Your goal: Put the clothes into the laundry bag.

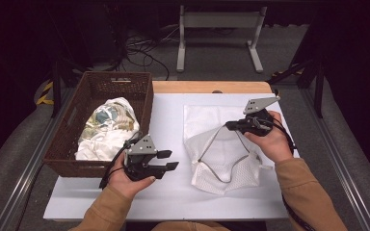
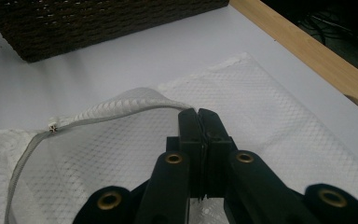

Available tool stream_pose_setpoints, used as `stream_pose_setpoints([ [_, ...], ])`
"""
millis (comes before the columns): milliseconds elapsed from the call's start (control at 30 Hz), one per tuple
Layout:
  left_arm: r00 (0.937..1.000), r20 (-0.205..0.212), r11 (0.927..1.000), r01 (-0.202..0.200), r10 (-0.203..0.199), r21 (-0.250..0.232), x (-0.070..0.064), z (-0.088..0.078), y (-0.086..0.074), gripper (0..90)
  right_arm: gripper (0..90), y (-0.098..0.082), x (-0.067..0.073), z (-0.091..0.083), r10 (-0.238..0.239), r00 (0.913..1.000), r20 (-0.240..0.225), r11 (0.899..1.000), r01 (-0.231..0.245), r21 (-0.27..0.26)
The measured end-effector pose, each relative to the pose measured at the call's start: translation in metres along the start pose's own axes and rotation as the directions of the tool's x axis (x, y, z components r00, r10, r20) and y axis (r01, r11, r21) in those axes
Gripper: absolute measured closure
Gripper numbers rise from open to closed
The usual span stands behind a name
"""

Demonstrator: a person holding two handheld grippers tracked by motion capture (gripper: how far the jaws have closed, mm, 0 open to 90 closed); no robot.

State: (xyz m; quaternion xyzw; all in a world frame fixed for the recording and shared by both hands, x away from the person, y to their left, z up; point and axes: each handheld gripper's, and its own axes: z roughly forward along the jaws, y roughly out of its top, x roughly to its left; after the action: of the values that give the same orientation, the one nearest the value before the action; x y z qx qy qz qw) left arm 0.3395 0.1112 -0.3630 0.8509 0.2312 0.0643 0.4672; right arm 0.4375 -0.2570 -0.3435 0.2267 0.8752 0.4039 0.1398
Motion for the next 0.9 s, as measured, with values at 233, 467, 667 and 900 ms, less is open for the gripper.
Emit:
stream_pose_setpoints([
  [233, 0.999, -0.04, 0.9996, 0.021, -0.021, -0.018, 0.012, -0.015, 0.008, 52.2, 89.4, 0.0, -0.002, -0.001, 0.002, 1.0, -0.004, 1.0, -0.002, 0.007],
  [467, 0.9957, -0.057, 0.997, 0.071, -0.073, -0.031, 0.029, -0.028, 0.01, 51.7, 89.5, -0.001, -0.003, -0.001, 0.003, 1.0, -0.007, 1.0, -0.003, 0.01],
  [667, 0.9908, -0.076, 0.9934, 0.11, -0.112, -0.033, 0.041, -0.038, 0.01, 50.0, 89.5, -0.003, -0.002, 0.001, -0.002, 0.9999, -0.012, 1.0, 0.002, 0.013],
  [900, 0.9851, -0.122, 0.9925, 0.122, -0.122, -0.007, 0.053, -0.045, 0.011, 47.1, 89.5, -0.005, -0.002, 0.002, 0.002, 0.9998, -0.018, 1.0, -0.002, 0.017],
])
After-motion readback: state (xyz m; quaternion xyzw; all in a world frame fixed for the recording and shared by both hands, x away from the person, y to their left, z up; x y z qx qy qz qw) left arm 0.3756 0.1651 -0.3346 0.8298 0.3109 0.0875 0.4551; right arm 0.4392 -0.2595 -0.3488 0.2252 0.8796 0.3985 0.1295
